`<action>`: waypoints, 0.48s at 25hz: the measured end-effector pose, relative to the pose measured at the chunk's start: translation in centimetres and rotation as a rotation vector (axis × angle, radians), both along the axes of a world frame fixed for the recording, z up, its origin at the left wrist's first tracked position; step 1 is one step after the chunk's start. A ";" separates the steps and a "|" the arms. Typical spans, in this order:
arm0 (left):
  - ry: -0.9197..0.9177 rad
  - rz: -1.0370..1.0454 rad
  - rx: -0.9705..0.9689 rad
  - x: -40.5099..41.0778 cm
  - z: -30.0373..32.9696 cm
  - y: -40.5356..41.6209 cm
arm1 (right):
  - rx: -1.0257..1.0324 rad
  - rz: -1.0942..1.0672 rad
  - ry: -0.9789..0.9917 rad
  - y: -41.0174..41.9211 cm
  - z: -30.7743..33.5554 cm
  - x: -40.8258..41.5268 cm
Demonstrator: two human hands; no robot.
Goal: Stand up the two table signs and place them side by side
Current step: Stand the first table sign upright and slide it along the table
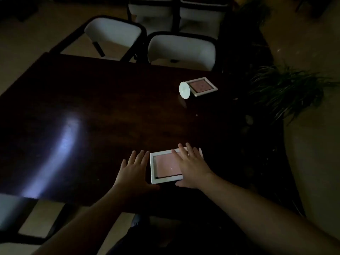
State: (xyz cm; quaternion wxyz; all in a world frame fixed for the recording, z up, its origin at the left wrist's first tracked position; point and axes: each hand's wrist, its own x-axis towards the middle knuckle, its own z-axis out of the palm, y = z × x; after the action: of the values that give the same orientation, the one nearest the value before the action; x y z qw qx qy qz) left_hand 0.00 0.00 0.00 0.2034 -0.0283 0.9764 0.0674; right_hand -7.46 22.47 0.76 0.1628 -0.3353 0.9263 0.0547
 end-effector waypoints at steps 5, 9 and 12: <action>-0.036 -0.017 0.065 -0.7 -1.2 -0.2 | 0.098 -0.075 0.065 -2.1 -0.8 1.3; -0.055 -0.005 0.030 -0.8 -1.6 -1.0 | 0.084 -0.115 0.095 -2.9 -0.5 2.5; -0.074 -0.037 0.031 -1.2 -1.4 -1.9 | 0.023 -0.147 0.086 -2.9 -0.2 3.0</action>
State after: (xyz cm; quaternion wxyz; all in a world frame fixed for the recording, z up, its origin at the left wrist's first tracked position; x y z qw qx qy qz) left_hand -1.19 -1.90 -1.42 0.2411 -0.0096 0.9674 0.0775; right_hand -4.44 19.57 0.51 0.1302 -0.2617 0.9540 0.0674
